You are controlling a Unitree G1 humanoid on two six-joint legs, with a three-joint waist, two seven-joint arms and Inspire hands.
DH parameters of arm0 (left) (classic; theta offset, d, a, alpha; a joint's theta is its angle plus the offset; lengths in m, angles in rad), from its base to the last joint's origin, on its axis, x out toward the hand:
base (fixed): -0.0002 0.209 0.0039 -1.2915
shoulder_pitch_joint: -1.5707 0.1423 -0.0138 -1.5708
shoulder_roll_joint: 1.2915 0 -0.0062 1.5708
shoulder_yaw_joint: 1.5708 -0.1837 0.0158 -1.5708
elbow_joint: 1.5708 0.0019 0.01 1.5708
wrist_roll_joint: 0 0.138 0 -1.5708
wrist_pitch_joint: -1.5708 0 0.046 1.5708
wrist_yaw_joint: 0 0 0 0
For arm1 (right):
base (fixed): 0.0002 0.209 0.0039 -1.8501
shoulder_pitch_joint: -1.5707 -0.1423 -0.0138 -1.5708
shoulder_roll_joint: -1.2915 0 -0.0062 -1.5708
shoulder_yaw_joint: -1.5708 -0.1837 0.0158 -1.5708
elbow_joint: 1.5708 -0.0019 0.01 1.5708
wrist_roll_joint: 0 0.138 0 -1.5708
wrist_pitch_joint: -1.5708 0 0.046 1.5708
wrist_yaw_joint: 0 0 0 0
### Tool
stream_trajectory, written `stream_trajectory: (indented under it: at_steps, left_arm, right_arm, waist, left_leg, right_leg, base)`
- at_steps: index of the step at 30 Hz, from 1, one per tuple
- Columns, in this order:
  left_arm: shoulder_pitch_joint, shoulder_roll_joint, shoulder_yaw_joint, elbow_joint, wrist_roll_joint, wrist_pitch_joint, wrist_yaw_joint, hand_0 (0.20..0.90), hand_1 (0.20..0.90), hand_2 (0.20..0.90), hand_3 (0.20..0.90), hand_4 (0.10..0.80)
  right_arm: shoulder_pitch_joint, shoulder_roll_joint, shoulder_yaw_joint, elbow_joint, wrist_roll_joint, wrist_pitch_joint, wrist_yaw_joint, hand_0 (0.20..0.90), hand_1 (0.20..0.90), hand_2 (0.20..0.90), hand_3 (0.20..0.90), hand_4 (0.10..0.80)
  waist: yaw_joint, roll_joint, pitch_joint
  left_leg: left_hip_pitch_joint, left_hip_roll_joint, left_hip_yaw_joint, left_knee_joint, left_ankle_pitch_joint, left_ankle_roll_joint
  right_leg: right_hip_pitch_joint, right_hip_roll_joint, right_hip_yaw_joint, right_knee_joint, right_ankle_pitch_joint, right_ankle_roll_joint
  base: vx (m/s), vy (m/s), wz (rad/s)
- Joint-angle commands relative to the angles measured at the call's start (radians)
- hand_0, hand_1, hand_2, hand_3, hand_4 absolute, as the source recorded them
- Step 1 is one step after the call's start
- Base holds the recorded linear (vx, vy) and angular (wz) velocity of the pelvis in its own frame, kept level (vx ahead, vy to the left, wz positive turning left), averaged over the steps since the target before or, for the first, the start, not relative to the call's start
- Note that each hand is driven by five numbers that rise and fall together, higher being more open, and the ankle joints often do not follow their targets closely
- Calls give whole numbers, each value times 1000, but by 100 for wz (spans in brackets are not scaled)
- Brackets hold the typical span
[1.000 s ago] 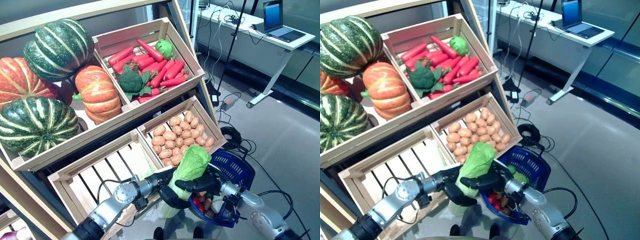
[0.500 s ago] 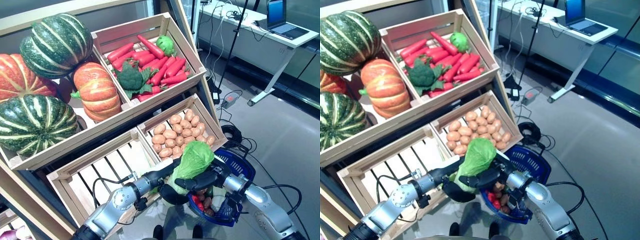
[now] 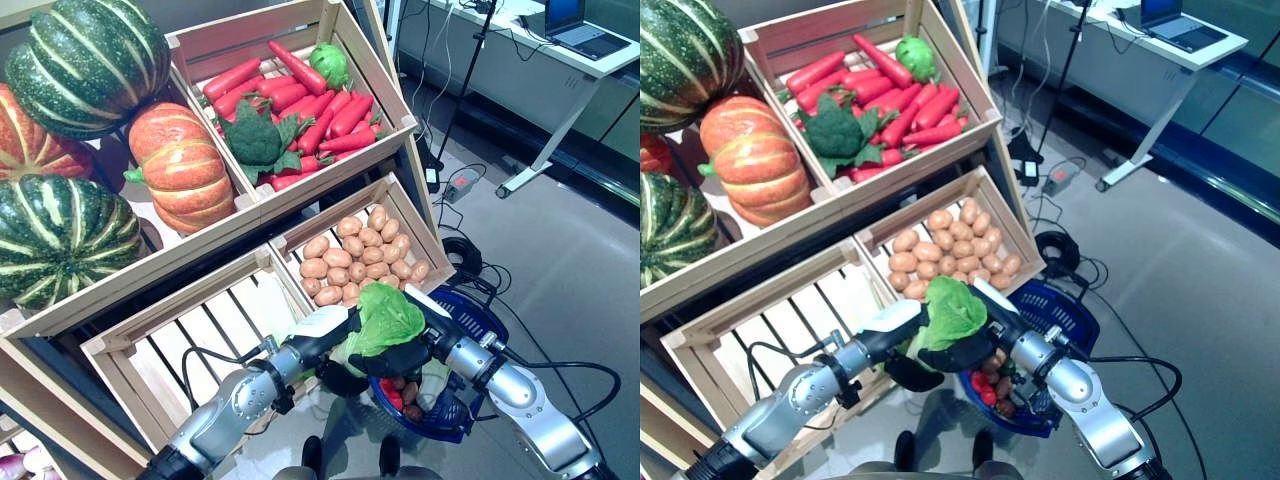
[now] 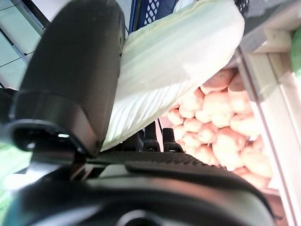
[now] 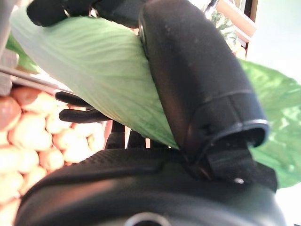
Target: Put vegetables into the basket
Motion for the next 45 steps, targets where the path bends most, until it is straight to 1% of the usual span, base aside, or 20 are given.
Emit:
stream_trajectory:
  at_steps: [1,8,11,15,18,20,21,22,23,25,27,30,36,40,45]
  left_arm:
    - [51,282,326,179,166,133,149,900,900,900,900,800]
    - [48,263,326,187,136,109,165,900,900,900,900,800]
    - [34,250,321,185,53,103,169,900,900,900,900,800]
    - [22,202,317,188,-100,80,177,900,900,900,900,800]
    - [17,132,312,169,-246,22,143,900,900,900,900,800]
    - [3,87,287,186,-312,-27,138,900,900,900,900,800]
    - [-5,68,274,202,-350,-51,130,900,900,900,900,800]
    - [-17,42,257,222,-414,-83,110,900,900,900,900,800]
    - [-24,31,245,230,-434,-88,105,900,900,900,900,800]
    - [-38,-2,216,254,-520,-110,89,900,900,900,900,800]
    - [-43,-31,198,273,-606,-116,53,900,900,900,900,800]
    - [-42,-62,174,285,-669,-117,25,900,900,900,900,800]
    - [-48,-90,143,312,-698,-105,32,900,900,900,900,800]
    - [-49,-99,143,345,-672,-100,44,900,900,900,900,800]
    - [-37,-93,151,371,-612,-96,52,900,900,900,900,800]
  right_arm:
    - [-8,-240,-459,177,-163,31,-317,300,300,300,300,400]
    - [5,-212,-458,166,-132,22,-315,300,300,300,300,400]
    - [-8,-196,-443,168,-50,30,-305,300,300,300,300,400]
    - [-17,-149,-415,171,105,17,-262,300,300,300,300,400]
    - [-27,-69,-376,143,386,-12,-153,300,300,300,300,400]
    - [-46,-3,-328,129,594,-32,-55,300,300,300,300,400]
    - [-54,31,-306,127,665,-41,-18,300,300,300,300,400]
    - [-68,70,-277,131,760,-56,42,300,300,300,300,400]
    - [-76,88,-261,136,789,-60,60,300,300,300,300,400]
    - [-93,137,-219,148,883,-77,122,300,300,300,300,400]
    - [-98,188,-189,146,984,-84,181,300,300,300,300,400]
    - [-97,240,-154,130,1090,-108,242,300,300,300,300,400]
    - [-117,282,-132,108,1202,-163,285,300,300,300,300,400]
    - [-128,286,-146,102,1211,-181,276,300,300,300,300,400]
    - [-127,280,-179,103,1178,-197,262,300,300,300,300,400]
  waist:
    - [-8,-23,-60]
    - [-11,-23,-60]
    - [-11,-23,-57]
    - [-9,-25,-56]
    - [-5,-25,-57]
    - [-2,-24,-58]
    - [0,-25,-58]
    - [3,-25,-59]
    - [5,-24,-60]
    - [9,-22,-65]
    - [11,-21,-69]
    - [13,-20,-71]
    - [11,-17,-66]
    - [8,-14,-62]
    - [5,-12,-57]
  left_leg:
    - [-25,0,-9,1,1,-12]
    - [-20,3,-8,1,-12,-13]
    - [-19,4,-8,1,-11,-14]
    - [-18,4,-9,1,-11,-13]
    - [-20,3,-12,1,-11,-10]
    - [-22,2,-14,1,-11,-9]
    - [-22,1,-15,1,-11,-9]
    - [-22,0,-16,1,-12,-9]
    - [-22,0,-17,1,-12,-9]
    - [-22,-3,-19,1,-12,-9]
    - [-21,-3,-18,1,-15,-9]
    - [-20,-4,-18,1,-16,-8]
    - [-18,-5,-17,1,-16,-5]
    - [-15,-5,-13,1,-16,-5]
    - [-17,-3,-11,3,-16,-6]
  right_leg:
    - [13,-52,-2,2,56,38]
    - [16,-49,-1,2,46,39]
    - [16,-50,0,2,47,38]
    - [18,-50,0,2,46,36]
    - [18,-50,-3,2,45,31]
    - [16,-50,-5,2,44,29]
    - [17,-50,-5,2,44,28]
    - [18,-51,-7,2,43,27]
    - [19,-51,-7,2,43,27]
    - [20,-52,-8,2,41,26]
    - [21,-52,-8,2,39,25]
    - [21,-51,-3,2,36,24]
    - [19,-48,6,6,32,21]
    - [20,-47,10,8,30,18]
    - [20,-47,12,9,28,17]
  base:
    - [-38,-5,-1]
    - [-6,-1,0]
    - [0,0,0]
    - [0,0,0]
    - [0,0,0]
    - [0,0,0]
    - [0,0,0]
    - [0,0,0]
    - [0,0,0]
    - [0,0,0]
    - [0,0,0]
    - [0,0,0]
    - [0,0,0]
    - [2,8,-2]
    - [1,3,-1]
